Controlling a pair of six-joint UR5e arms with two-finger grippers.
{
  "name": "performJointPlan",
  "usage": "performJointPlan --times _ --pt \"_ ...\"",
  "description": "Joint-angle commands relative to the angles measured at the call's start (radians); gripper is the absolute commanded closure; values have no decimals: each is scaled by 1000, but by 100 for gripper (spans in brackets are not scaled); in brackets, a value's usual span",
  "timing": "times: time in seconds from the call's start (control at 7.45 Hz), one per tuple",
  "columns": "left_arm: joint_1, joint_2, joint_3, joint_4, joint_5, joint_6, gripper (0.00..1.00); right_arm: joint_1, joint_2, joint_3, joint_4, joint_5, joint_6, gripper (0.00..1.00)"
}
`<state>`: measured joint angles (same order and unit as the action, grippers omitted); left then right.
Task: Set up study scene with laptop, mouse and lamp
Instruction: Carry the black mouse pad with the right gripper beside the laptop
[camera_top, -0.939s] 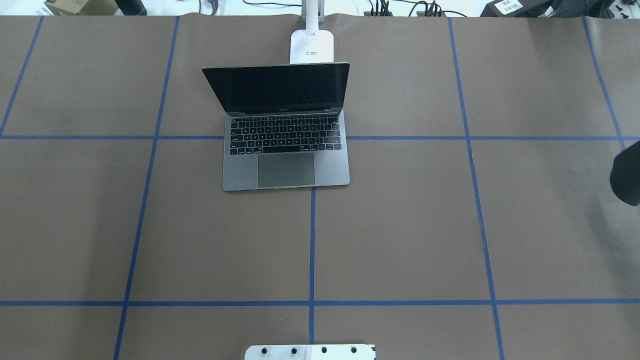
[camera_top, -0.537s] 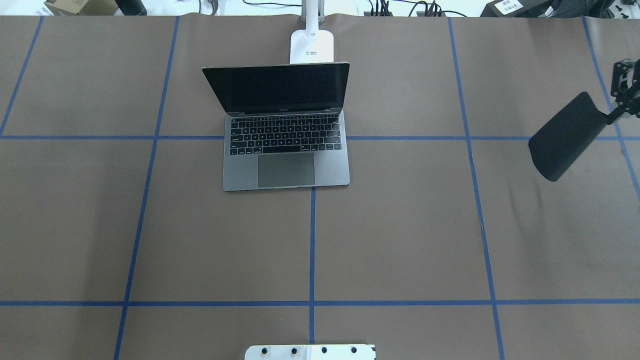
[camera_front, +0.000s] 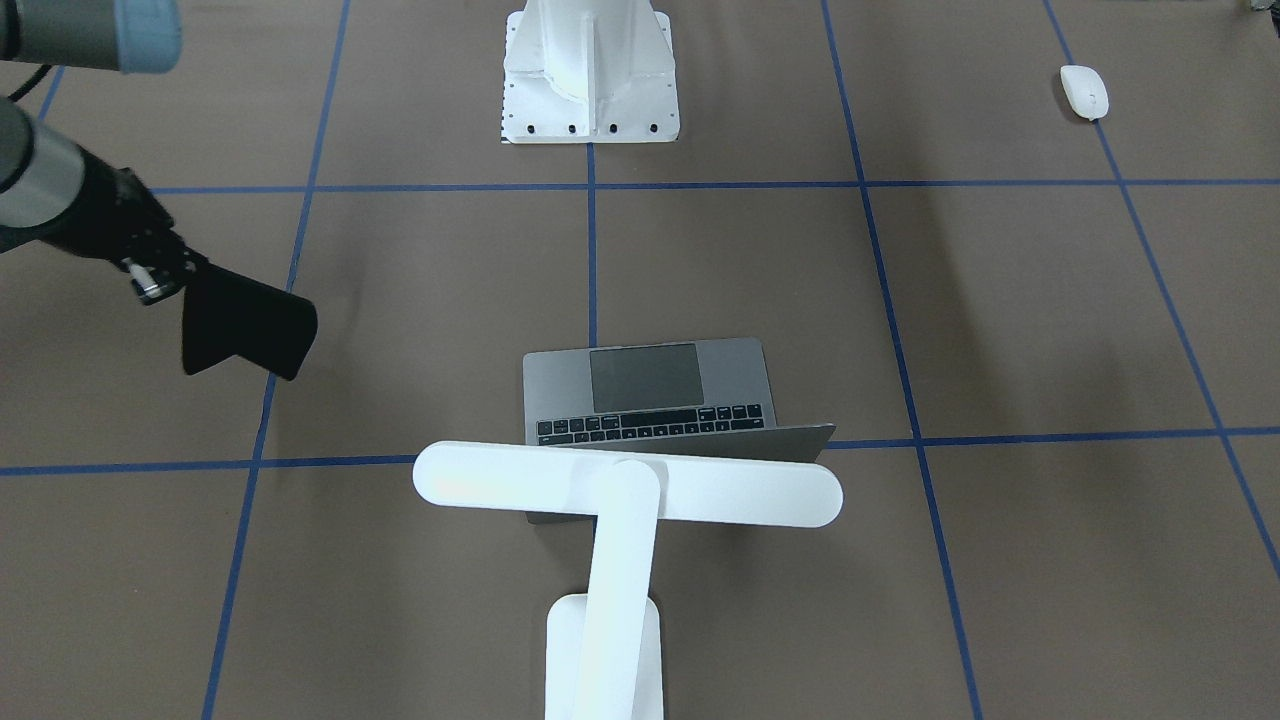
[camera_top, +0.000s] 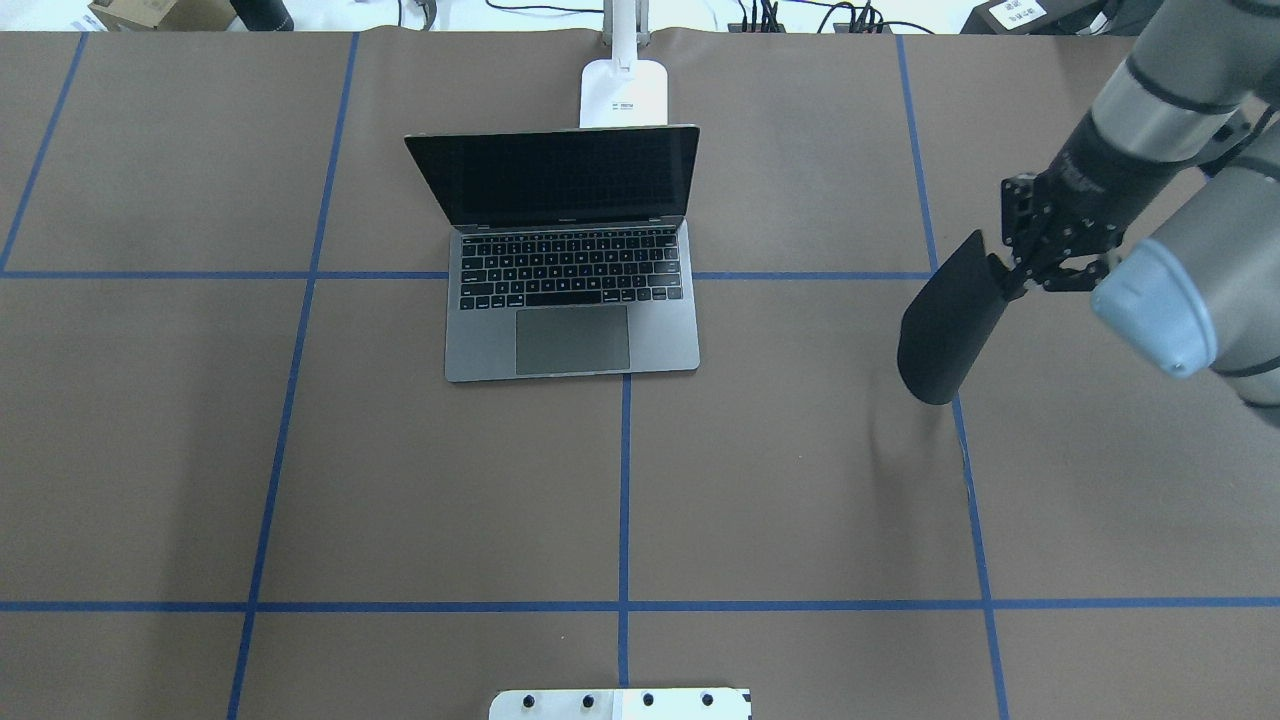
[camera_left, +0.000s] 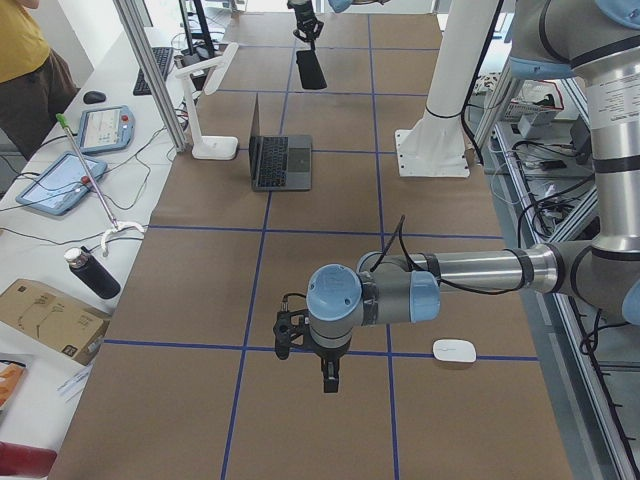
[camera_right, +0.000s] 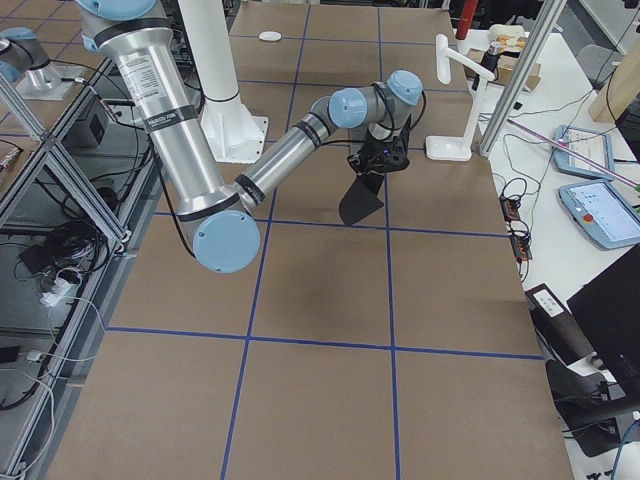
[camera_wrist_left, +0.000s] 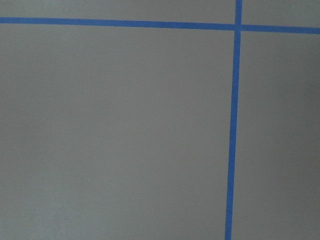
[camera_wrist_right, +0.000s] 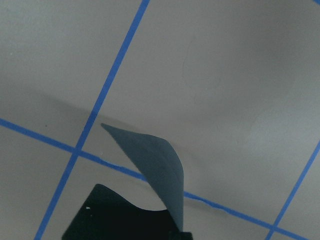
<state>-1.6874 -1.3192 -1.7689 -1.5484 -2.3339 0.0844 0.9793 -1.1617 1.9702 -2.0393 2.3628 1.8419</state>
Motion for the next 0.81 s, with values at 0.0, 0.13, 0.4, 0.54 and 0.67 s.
performJointPlan --times 0.0,0.13,0.4,0.54,0.67 --pt "0 -2 0 -1 -1 0 0 -120 17 9 77 -66 163 100" --pt "0 -2 0 -1 -1 -2 0 -154 39 -43 79 -110 152 100" --pt "0 -2 -1 -1 -1 0 0 -151 83 -157 161 -119 142 100" --pt "0 -2 -1 -1 -1 0 0 -149 97 -221 222 -119 143 100" --pt "0 -2 -3 -1 -1 0 0 -148 121 -266 243 -119 143 100"
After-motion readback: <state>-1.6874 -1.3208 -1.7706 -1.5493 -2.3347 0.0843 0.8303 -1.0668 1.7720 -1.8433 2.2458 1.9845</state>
